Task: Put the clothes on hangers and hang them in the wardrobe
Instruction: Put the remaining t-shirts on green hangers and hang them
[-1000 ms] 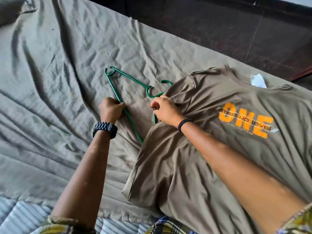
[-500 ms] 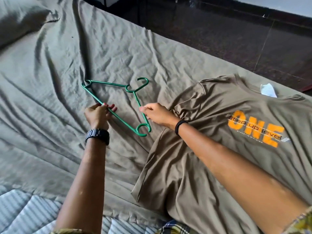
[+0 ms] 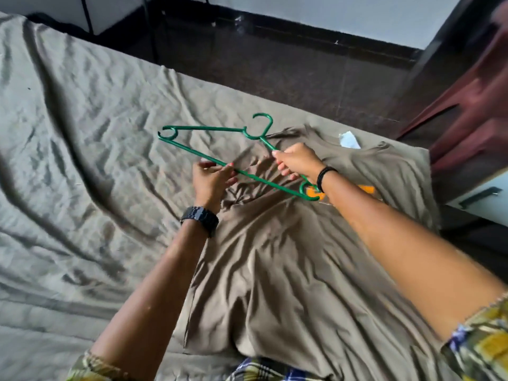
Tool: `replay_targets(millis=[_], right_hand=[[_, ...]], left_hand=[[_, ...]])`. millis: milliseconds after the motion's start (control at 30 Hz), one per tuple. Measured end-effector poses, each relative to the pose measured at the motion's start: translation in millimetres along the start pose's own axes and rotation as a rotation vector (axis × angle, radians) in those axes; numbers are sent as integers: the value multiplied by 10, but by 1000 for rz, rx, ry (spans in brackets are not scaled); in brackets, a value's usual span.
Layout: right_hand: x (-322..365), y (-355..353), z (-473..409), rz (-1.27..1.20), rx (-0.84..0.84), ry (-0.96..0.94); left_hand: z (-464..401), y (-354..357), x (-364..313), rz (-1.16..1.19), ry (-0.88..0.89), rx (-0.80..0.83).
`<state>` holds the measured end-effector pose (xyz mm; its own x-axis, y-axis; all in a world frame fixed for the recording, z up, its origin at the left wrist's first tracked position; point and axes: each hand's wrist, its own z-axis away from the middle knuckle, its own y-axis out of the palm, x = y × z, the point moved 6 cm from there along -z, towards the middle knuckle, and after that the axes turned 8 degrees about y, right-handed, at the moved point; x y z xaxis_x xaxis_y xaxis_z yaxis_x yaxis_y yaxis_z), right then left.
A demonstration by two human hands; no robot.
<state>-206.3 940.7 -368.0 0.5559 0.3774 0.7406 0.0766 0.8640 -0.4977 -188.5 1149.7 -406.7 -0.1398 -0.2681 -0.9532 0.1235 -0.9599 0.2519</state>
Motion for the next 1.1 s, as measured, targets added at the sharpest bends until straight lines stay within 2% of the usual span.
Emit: replay_targets(millis=[100, 267, 333, 367, 500, 600, 700, 867, 1000, 1100], right_hand=[[-245, -384, -103, -102, -102, 26], [-606, -1295, -111, -57, -475, -83], [-695, -1609, -46, -14, -572, -140], [-744, -1760, -17, 9, -617, -166], [-957, -2308, 14, 84, -694, -203], [-1113, -2623, 11, 78, -719, -184], [-1271, -2846, -25, 87, -749, -165], [-1357, -2963, -97, 124, -775, -150], [-1305, -2925, -156, 121, -738, -187], [-1203, -2837, -171, 114, -697, -230]], left_hand=[[25, 529, 187, -120, -39, 152], [117, 1346, 388, -459, -37, 507], [178, 1609, 443, -533, -77, 637], [149, 1716, 456, -612, -42, 672], [-61, 2057, 272, -1034, 277, 664], [-260, 2193, 197, -1112, 380, 573], [-391, 2311, 234, -1169, 449, 558], [-463, 2491, 261, -1250, 477, 589], [-543, 2416, 220, -1190, 393, 451], [-591, 2349, 220, -1108, 357, 419]])
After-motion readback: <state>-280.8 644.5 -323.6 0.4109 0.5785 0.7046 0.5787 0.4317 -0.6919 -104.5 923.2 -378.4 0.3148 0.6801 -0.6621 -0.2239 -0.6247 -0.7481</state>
